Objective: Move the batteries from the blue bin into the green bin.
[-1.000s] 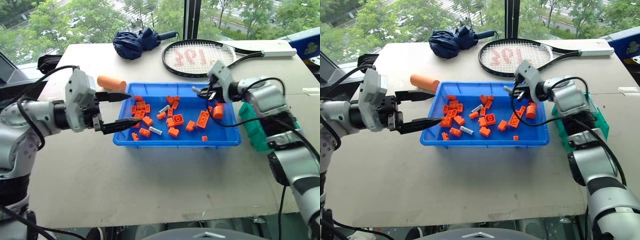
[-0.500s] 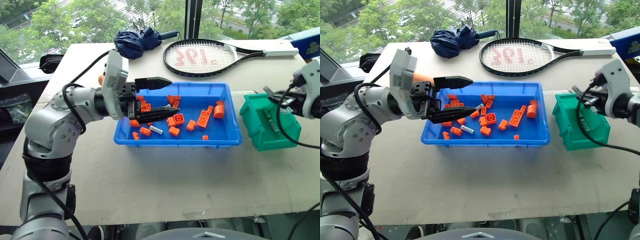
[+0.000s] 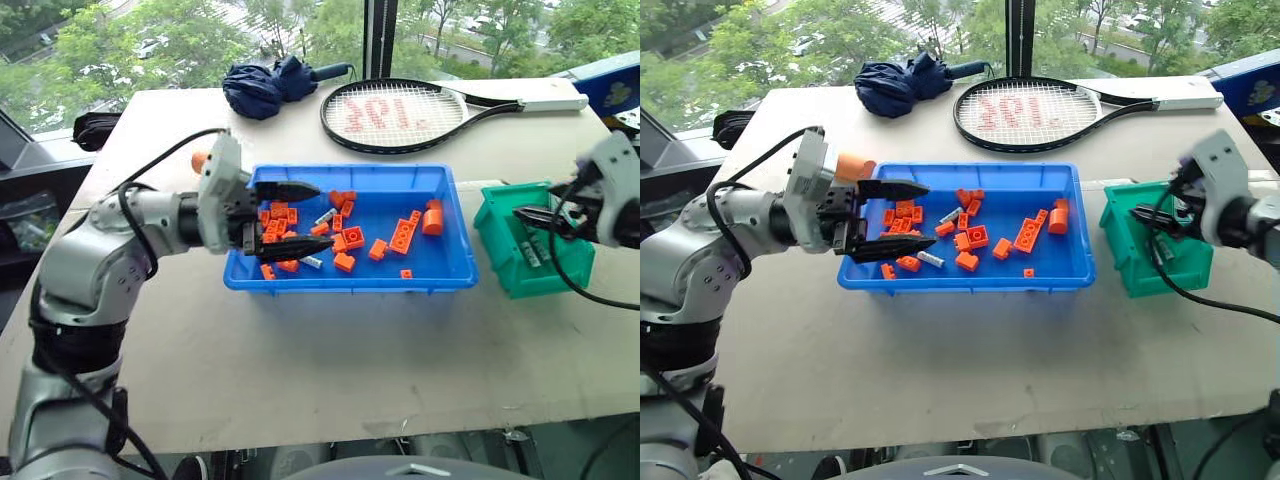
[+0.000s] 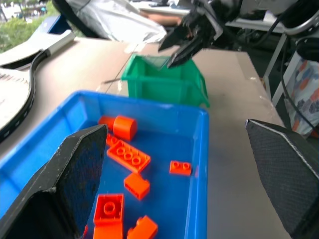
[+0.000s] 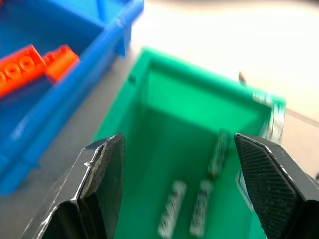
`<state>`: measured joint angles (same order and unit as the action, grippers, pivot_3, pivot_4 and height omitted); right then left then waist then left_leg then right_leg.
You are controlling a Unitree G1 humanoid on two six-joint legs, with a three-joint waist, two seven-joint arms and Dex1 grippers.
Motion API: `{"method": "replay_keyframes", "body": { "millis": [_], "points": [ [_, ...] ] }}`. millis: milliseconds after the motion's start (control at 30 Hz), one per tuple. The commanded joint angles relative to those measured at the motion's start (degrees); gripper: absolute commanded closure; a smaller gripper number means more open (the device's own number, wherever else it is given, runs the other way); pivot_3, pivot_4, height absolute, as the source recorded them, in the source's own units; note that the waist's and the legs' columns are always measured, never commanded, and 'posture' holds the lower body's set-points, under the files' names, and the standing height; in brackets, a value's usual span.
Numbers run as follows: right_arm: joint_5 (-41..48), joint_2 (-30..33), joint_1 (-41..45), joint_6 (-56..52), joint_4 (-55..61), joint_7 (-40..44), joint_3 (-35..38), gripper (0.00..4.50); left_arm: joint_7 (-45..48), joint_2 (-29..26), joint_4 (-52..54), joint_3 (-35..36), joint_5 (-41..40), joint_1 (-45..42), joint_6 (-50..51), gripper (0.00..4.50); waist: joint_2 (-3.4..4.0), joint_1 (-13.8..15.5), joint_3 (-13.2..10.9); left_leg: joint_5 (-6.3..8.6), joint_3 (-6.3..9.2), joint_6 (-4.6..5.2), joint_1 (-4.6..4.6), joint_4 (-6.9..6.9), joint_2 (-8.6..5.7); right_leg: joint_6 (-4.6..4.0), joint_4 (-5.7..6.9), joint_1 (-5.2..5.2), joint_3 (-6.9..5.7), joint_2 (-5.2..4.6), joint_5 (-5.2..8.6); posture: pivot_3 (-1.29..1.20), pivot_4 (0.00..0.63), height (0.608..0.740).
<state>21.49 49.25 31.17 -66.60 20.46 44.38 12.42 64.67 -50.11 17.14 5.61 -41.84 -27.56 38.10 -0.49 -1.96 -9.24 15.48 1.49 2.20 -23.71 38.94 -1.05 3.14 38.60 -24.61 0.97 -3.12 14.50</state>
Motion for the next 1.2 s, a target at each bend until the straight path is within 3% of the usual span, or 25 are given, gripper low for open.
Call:
{"method": "replay_keyframes", "body": {
  "millis": [33, 200, 300, 433, 700, 1100, 1200],
  "points": [
    [3.7, -5.9, 5.2, -1.6, 5.6, -1.9, -7.1, 0.92, 2.1, -5.1, 0.6, 5.3, 2.3, 4.6, -2.4, 0.0, 0.0, -0.3, 0.0, 0.0, 0.0, 0.0, 0.0, 0.0, 0.08, -0.02, -0.01, 0.0, 0.04, -0.02, 0.0, 0.0, 0.15, 0.74],
    [1.5, -16.0, 9.8, 2.6, 3.9, -4.8, -21.4, 0.92, 4.7, -10.6, -0.8, 12.3, 4.5, 14.1, -4.3, 0.0, -0.02, -0.1, 0.0, -0.01, 0.11, -0.02, -0.07, -0.01, 0.05, -0.03, -0.04, -0.04, -0.01, -0.05, 0.01, 0.0, 0.15, 0.74],
    [-1.5, -23.9, 14.5, 7.1, -2.8, -6.4, -29.8, 0.92, 7.1, -13.3, -1.8, 17.2, 6.8, 20.5, -5.9, 0.0, -0.01, 1.1, 0.0, -0.01, 0.18, -0.02, -0.14, -0.01, -0.08, -0.02, -0.05, -0.06, -0.12, -0.08, 0.01, 0.0, 0.15, 0.74],
    [-6.4, -31.8, 19.6, 14.8, -13.6, -5.2, -38.7, 0.92, 8.1, -14.6, -2.9, 22.0, 8.3, 25.0, -7.0, 0.0, -0.06, 0.2, 0.0, -0.02, 0.0, -0.04, -0.02, 0.02, -0.12, -0.02, 0.04, -0.1, -0.12, -0.08, -0.01, 0.0, 0.15, 0.74],
    [-11.3, -42.7, 25.5, 24.1, -31.1, -0.7, -45.7, 0.92, 7.4, -14.7, -3.1, 25.3, 8.9, 26.8, -6.8, 0.0, -0.07, -0.1, 0.0, -0.04, 0.18, -0.11, -0.08, -0.01, -0.19, -0.02, 0.1, -0.13, -0.25, -0.11, 0.0, 0.0, 0.15, 0.74],
    [-18.1, -45.3, 27.2, 27.3, -42.8, 5.3, -48.9, 0.92, 7.5, -15.4, -4.2, 25.8, 9.2, 25.8, -6.9, 0.0, -0.06, -0.5, 0.0, -0.09, 0.25, -0.21, -0.04, -0.15, -0.2, -0.03, 0.16, -0.19, -0.23, -0.33, 0.0, 0.0, 0.15, 0.74],
    [-18.9, -45.6, 27.4, 27.1, -43.5, 6.1, -48.6, 2.16, 7.5, -15.3, -4.3, 25.6, 9.2, 25.6, -7.2, 0.0, -0.06, -0.5, 0.0, -0.1, 0.24, -0.22, -0.03, -0.2, -0.22, -0.03, 0.17, -0.21, -0.23, -0.36, 0.0, 0.0, 0.15, 0.74]
  ]
}}
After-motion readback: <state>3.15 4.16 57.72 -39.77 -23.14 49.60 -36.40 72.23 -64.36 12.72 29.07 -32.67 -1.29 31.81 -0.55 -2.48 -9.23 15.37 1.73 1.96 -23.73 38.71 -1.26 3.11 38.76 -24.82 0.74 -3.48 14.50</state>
